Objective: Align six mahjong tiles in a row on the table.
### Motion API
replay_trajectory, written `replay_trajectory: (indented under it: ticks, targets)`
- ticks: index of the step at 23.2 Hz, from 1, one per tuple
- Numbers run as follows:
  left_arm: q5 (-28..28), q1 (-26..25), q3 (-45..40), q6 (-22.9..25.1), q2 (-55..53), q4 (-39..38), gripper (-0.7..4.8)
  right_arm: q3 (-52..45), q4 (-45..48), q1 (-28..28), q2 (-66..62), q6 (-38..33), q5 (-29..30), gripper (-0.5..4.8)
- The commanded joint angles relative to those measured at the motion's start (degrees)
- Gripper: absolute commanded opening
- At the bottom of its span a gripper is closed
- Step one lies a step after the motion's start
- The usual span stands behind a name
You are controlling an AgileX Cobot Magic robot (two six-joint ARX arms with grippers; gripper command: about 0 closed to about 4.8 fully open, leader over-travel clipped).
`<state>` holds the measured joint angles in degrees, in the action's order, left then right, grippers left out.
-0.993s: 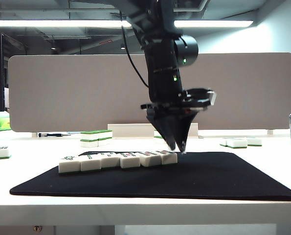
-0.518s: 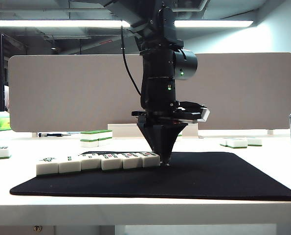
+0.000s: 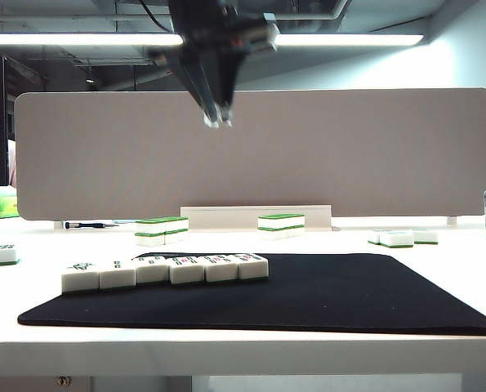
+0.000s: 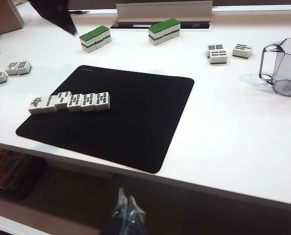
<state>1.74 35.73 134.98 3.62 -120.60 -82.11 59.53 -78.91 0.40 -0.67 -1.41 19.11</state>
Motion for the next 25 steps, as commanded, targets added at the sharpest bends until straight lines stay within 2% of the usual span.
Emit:
replay_trajectory:
  ticks: [1,10,19,25]
  targets:
    - [-0.4,-0.4,0.0,-2.9,4.3,-0.4,0.79,0.2,0.7,0.1,0.7,0.2,0.0,-0.01]
    - [-0.4,-0.4,-3.1,-3.3,12.2,-0.6,0.79,0.2,0.7,0.1,0.7,0.2,1.4,-0.01]
    - [-0.4,-0.4,-17.1,-4.5,22.2,-0.6,0.79,0.2,0.7,0.1,0.7,0.1,6.7,-0.01]
    - [-0.3,-0.4,-29.2,-5.3,30.9,-0.6,0.79,0.2,0.6,0.1,0.7,0.1,6.7,-0.01]
